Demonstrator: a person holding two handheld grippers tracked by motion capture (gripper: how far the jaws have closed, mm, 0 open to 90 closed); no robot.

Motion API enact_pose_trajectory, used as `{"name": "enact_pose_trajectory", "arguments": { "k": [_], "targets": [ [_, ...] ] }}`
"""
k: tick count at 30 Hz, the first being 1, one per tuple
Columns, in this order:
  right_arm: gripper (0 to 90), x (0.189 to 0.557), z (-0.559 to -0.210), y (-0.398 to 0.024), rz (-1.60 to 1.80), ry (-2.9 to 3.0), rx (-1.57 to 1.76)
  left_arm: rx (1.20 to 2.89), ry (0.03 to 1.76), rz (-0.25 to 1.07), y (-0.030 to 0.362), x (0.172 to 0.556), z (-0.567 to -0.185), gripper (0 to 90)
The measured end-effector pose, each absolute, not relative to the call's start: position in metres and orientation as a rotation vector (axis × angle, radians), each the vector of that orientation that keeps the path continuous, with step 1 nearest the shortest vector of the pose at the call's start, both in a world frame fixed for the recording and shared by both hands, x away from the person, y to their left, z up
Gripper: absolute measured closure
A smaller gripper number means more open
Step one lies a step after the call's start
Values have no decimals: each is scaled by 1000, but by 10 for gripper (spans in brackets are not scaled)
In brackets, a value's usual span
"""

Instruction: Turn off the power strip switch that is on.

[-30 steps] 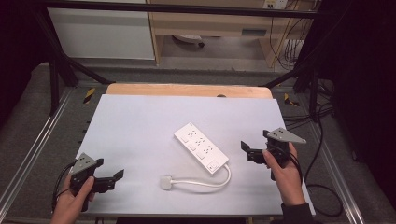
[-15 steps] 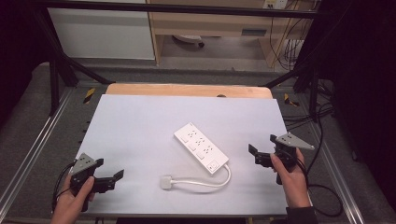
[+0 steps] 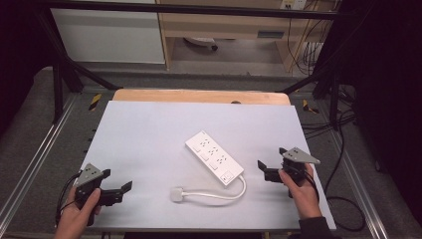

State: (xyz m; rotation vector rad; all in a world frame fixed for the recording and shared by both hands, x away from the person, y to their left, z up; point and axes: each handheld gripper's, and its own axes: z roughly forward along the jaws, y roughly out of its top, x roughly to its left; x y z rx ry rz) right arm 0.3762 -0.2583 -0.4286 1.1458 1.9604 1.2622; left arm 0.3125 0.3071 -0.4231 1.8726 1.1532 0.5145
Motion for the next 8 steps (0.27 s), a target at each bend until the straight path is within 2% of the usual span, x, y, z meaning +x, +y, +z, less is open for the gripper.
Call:
{"name": "enact_pose_trajectory", "arguments": {
  "k": [8],
  "targets": [
    [36, 387, -443, -242, 1199, 2026, 1152, 1873, 1151, 515, 307, 312, -423, 67]
  ]
}}
